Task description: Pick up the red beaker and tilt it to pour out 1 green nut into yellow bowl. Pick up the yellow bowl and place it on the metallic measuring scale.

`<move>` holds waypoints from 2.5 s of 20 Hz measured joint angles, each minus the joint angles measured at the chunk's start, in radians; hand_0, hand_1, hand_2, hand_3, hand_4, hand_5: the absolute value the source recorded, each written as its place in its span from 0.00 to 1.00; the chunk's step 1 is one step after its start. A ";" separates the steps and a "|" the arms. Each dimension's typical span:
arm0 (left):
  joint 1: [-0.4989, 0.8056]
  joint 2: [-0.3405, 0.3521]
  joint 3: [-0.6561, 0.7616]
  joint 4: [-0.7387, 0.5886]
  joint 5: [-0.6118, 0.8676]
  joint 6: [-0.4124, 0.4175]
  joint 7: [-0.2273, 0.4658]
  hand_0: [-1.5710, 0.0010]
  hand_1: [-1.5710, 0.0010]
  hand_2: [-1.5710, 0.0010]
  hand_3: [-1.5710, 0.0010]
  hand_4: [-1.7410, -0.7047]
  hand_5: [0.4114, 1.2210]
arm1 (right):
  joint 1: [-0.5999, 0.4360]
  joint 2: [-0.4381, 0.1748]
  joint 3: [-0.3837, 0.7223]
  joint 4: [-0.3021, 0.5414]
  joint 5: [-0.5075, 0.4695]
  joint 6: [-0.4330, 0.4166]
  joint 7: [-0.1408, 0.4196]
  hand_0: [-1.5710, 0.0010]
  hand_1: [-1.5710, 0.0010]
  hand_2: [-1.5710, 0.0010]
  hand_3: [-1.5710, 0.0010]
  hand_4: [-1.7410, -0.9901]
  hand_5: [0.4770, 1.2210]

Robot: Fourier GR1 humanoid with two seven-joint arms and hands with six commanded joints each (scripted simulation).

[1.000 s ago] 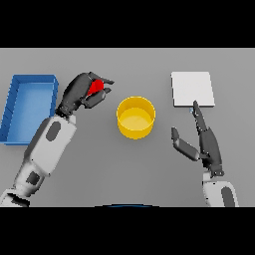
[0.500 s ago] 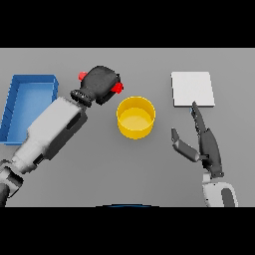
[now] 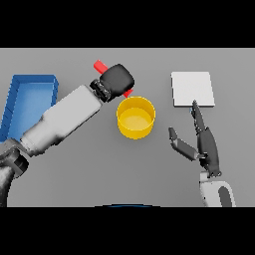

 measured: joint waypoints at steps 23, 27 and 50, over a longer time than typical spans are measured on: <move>-0.283 -0.092 -0.477 0.146 -0.256 0.010 -0.080 0.00 0.00 0.00 0.00 0.02 1.00 | -0.004 -0.004 -0.001 -0.006 0.034 -0.030 0.000 1.00 1.00 1.00 1.00 0.78 0.21; -0.387 -0.058 -0.480 0.191 -0.240 0.028 -0.121 0.00 0.00 0.00 0.00 0.02 1.00 | -0.014 -0.005 -0.008 0.001 0.017 -0.022 -0.013 1.00 1.00 1.00 1.00 0.79 0.23; -0.339 0.329 0.382 0.791 0.801 0.363 0.200 0.00 0.00 0.00 0.01 0.00 1.00 | -0.050 -0.011 -0.001 0.041 -0.041 0.040 -0.057 1.00 1.00 1.00 1.00 0.78 0.25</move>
